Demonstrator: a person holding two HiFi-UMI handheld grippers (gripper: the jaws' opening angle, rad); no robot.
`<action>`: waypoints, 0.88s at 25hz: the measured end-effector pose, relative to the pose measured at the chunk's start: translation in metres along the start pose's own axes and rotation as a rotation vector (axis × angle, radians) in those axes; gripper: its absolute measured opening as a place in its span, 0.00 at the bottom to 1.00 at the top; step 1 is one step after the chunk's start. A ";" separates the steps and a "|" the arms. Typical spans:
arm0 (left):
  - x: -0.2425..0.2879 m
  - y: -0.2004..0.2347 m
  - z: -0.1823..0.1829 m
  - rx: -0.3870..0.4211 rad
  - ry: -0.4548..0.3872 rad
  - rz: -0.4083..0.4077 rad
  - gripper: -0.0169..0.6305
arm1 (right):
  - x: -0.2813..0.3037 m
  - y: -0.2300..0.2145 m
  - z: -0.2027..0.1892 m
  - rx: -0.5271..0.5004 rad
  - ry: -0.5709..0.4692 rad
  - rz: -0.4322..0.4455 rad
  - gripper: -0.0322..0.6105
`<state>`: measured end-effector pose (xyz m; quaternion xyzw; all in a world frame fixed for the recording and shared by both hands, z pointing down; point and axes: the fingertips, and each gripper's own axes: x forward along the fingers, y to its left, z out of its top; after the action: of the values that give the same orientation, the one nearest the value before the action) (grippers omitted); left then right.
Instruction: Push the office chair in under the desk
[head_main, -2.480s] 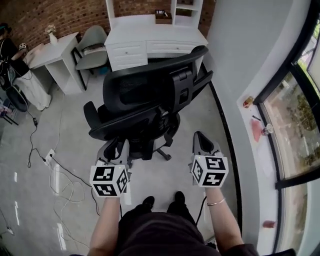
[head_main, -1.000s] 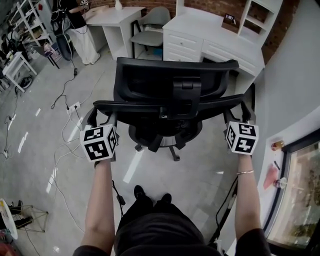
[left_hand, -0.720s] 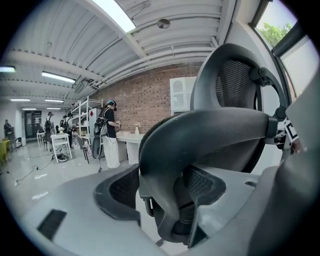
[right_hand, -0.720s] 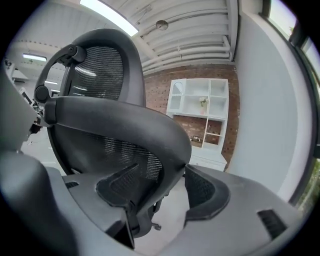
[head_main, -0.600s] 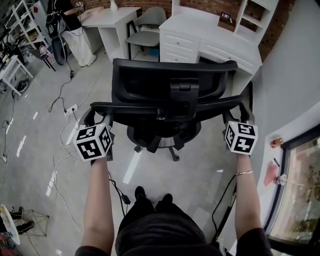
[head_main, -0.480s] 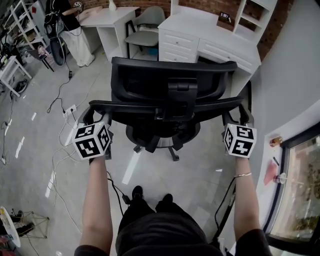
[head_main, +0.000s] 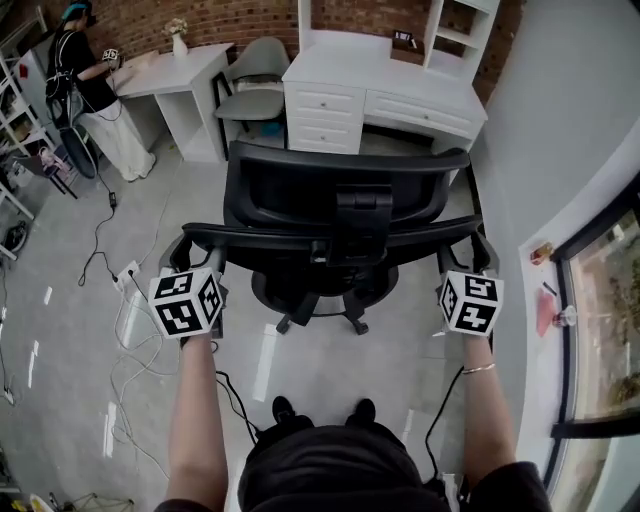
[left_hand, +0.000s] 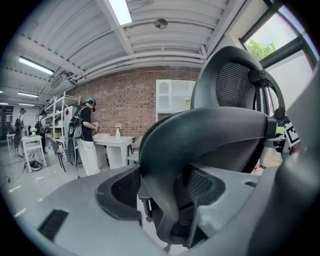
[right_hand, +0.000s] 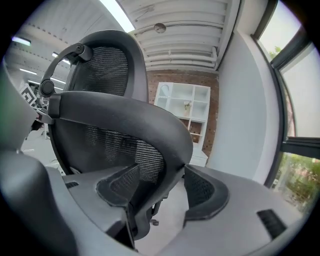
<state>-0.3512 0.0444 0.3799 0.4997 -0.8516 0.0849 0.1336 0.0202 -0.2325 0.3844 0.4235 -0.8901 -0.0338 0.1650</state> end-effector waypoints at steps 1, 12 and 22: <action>0.005 0.006 0.003 0.010 -0.001 -0.023 0.44 | -0.005 0.006 0.001 0.016 0.003 -0.029 0.47; 0.054 0.071 0.017 0.067 0.004 -0.238 0.44 | -0.045 0.084 0.005 0.114 0.036 -0.220 0.47; 0.090 0.094 0.031 0.097 -0.051 -0.336 0.44 | -0.059 0.118 0.009 0.135 0.023 -0.377 0.47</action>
<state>-0.4796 0.0073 0.3775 0.6429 -0.7541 0.0895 0.0999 -0.0360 -0.1128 0.3835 0.5929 -0.7934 0.0004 0.1375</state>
